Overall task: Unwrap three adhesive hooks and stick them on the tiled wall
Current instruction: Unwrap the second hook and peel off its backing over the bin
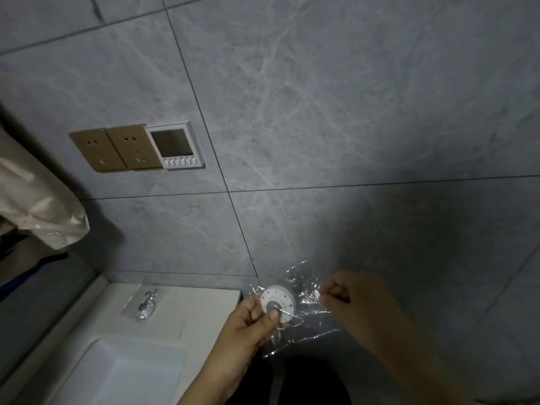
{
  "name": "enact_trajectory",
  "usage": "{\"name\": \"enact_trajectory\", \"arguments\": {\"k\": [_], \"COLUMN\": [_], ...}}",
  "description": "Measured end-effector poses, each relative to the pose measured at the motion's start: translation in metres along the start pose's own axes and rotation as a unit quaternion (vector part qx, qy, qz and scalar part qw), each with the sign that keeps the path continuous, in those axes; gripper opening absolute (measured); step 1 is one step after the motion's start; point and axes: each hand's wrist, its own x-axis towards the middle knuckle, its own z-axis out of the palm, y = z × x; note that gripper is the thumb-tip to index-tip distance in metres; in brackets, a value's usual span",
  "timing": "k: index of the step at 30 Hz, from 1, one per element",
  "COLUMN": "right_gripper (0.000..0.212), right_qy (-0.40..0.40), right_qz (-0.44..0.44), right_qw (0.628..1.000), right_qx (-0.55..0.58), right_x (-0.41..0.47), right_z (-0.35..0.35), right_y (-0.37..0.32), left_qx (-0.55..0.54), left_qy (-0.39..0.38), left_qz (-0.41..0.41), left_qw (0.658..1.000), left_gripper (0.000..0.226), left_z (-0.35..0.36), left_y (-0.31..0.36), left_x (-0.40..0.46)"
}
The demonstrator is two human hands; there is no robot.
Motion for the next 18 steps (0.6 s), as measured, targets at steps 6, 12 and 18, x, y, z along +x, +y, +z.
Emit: {"name": "enact_trajectory", "arguments": {"k": [6,12,18], "right_gripper": [0.011,0.028,0.023], "right_qy": [-0.068,-0.111,-0.079], "right_qz": [-0.002,0.014,0.043], "right_qw": [0.997,0.987,0.982], "right_qx": [0.044,0.113,0.167], "right_x": [0.003,0.01,0.012], "right_z": [0.011,0.023,0.037], "right_y": [0.004,0.01,0.017], "left_qx": [0.014,0.05,0.099], "left_qy": [-0.002,-0.01,0.023], "left_qz": [0.007,-0.005,0.001], "left_qw": [1.0,0.999,0.995], "left_gripper": [0.033,0.024,0.035], "left_z": [0.005,0.008,0.012], "left_y": [0.002,0.003,0.001], "left_x": [0.007,0.012,0.018]}}
